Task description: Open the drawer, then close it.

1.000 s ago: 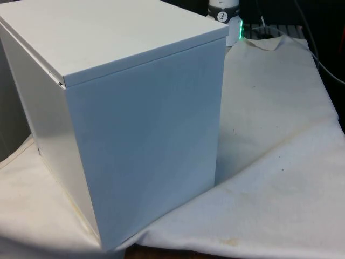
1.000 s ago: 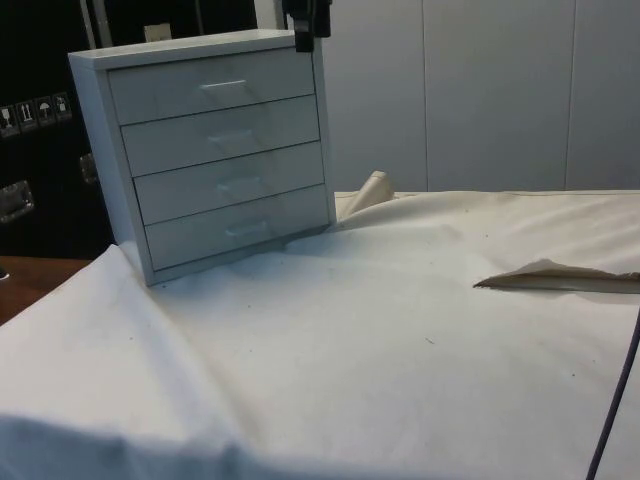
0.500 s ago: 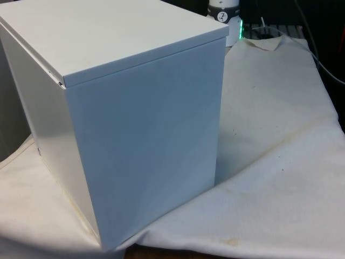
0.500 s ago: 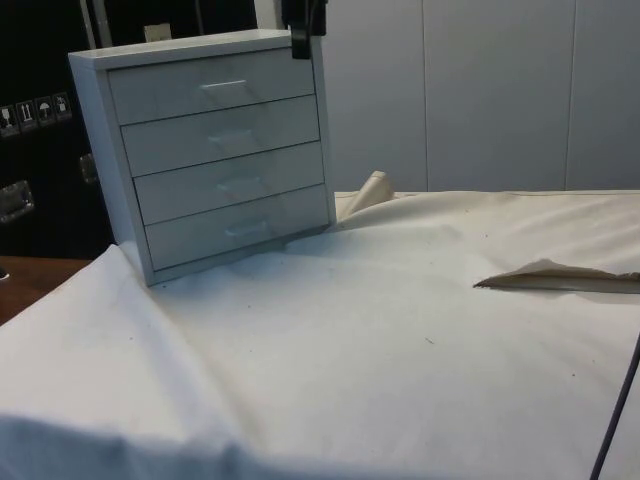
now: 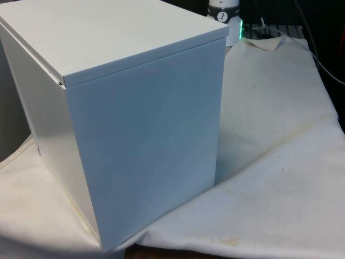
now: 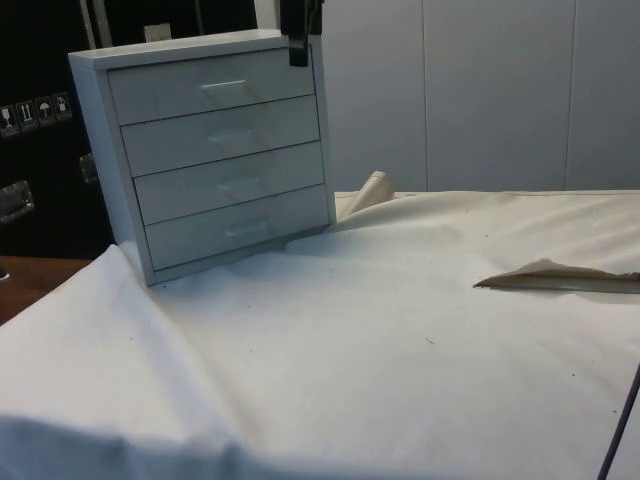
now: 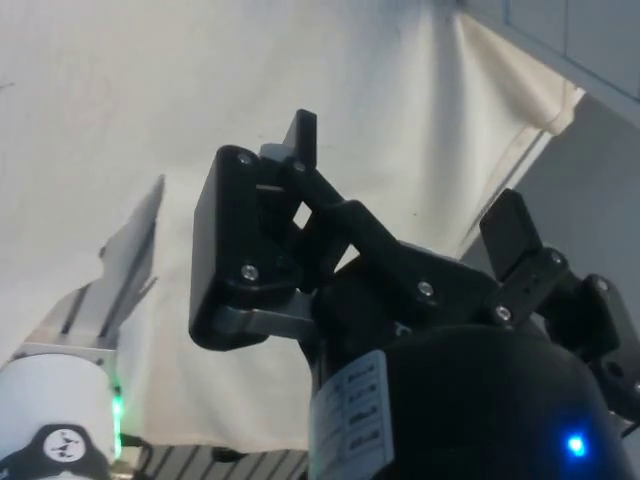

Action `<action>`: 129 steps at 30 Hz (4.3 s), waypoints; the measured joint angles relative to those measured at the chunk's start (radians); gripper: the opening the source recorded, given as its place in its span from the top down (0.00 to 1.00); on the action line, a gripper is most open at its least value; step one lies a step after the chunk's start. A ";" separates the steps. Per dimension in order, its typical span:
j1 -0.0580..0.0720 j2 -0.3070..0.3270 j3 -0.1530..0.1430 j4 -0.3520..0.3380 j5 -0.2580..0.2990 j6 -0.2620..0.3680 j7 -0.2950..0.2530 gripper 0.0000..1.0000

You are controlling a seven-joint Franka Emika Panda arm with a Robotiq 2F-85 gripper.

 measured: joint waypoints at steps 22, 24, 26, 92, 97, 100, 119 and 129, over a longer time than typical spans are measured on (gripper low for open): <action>0.000 0.031 0.018 -0.031 -0.151 0.020 0.017 0.00; 0.000 0.031 0.018 -0.033 -0.164 0.021 0.015 0.00; 0.000 0.032 0.019 -0.035 -0.179 0.021 0.005 0.00; -0.005 0.154 -0.049 -0.047 -0.362 0.284 -0.116 0.00; -0.007 0.146 -0.057 -0.049 -0.366 0.306 -0.113 0.00; -0.008 0.143 -0.068 -0.052 -0.371 0.333 -0.112 0.00; -0.012 0.128 -0.147 -0.069 -0.420 0.483 -0.133 0.00; -0.012 0.141 -0.168 -0.064 -0.438 0.552 -0.138 0.00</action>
